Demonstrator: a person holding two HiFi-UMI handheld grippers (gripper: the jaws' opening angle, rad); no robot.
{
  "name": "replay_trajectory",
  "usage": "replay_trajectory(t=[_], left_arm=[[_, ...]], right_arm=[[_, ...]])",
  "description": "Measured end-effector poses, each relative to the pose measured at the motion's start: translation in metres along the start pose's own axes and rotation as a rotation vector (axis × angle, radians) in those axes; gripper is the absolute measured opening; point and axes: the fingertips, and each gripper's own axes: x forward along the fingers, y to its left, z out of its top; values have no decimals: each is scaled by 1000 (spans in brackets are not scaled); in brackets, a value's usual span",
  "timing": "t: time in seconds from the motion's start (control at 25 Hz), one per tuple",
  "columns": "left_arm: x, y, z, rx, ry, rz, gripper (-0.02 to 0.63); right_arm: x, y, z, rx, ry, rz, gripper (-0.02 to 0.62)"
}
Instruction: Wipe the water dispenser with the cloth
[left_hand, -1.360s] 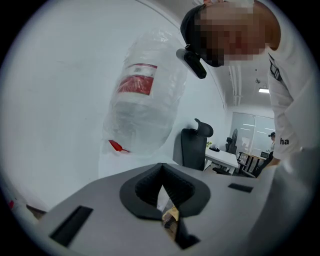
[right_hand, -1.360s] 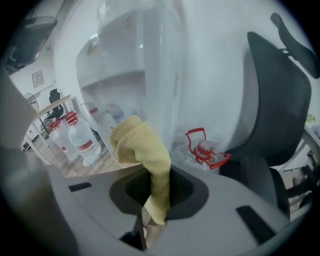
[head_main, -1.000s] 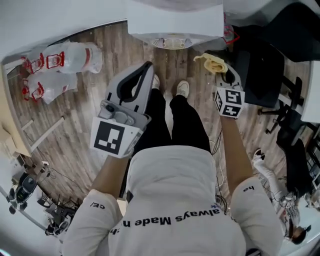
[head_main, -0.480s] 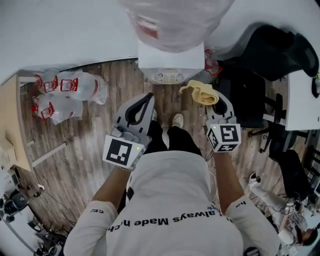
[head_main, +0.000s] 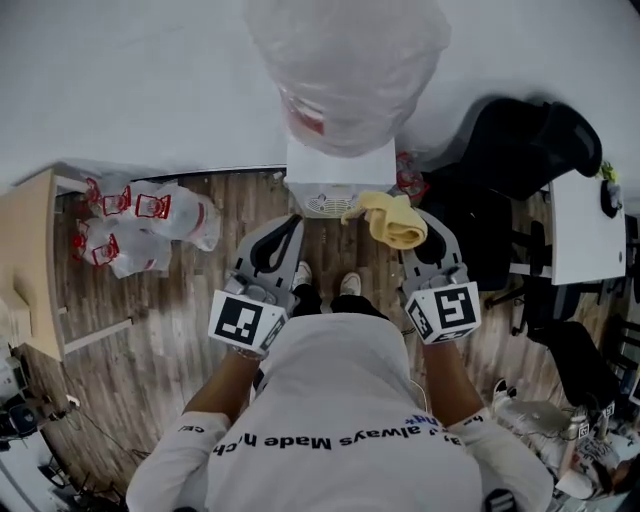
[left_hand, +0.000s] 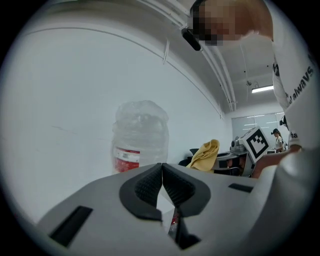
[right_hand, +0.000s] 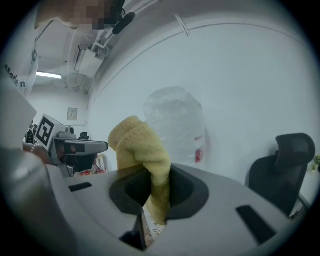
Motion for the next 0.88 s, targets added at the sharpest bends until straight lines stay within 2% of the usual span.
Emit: replay_trajectory(t=[0.48, 0.68, 0.88], left_arm=[[-8, -17, 48, 3, -48, -32, 20], [-13, -32, 71, 36, -82, -39, 20], [-10, -45, 73, 28, -95, -54, 20]], right_arm=[[-29, 29, 67, -37, -77, 59, 61], [-44, 33, 82, -50, -100, 83, 60], [-55, 32, 90, -60, -121, 84, 60]])
